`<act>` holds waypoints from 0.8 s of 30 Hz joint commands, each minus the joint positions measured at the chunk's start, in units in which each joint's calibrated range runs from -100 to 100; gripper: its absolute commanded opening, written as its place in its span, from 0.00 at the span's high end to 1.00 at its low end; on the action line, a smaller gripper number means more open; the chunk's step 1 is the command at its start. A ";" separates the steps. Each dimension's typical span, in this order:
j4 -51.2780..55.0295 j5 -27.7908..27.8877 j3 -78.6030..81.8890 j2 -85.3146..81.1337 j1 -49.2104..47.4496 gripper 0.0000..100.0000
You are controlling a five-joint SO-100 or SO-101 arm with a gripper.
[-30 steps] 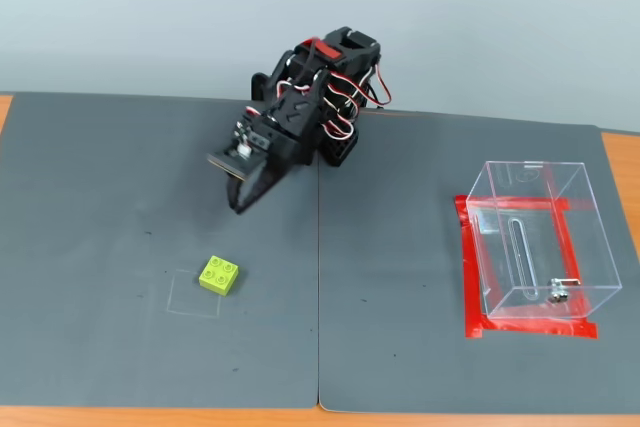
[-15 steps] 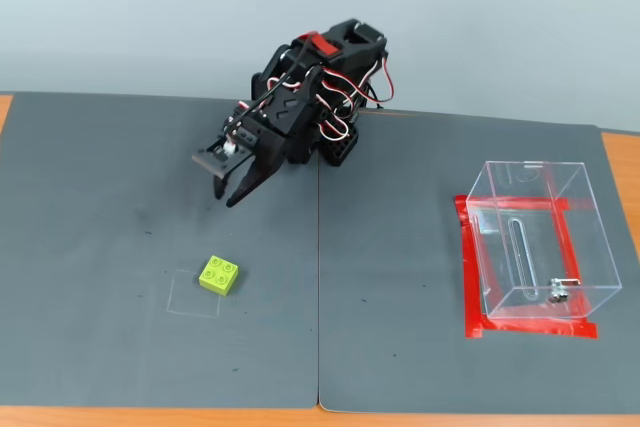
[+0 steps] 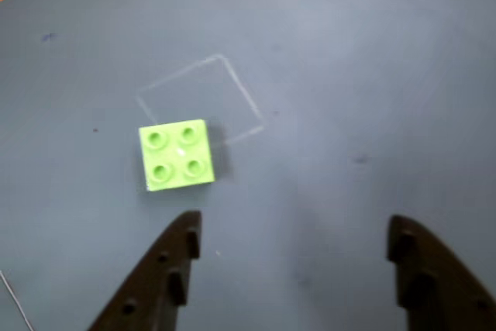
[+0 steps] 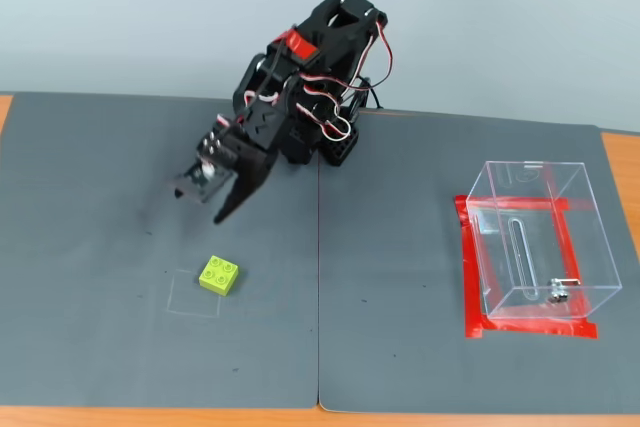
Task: Pick the green lego block and place it into the transparent box
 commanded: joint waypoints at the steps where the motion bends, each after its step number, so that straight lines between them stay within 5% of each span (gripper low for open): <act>1: -5.26 0.19 -3.22 4.82 -3.38 0.69; 24: -9.69 5.66 -12.71 25.34 -9.05 0.60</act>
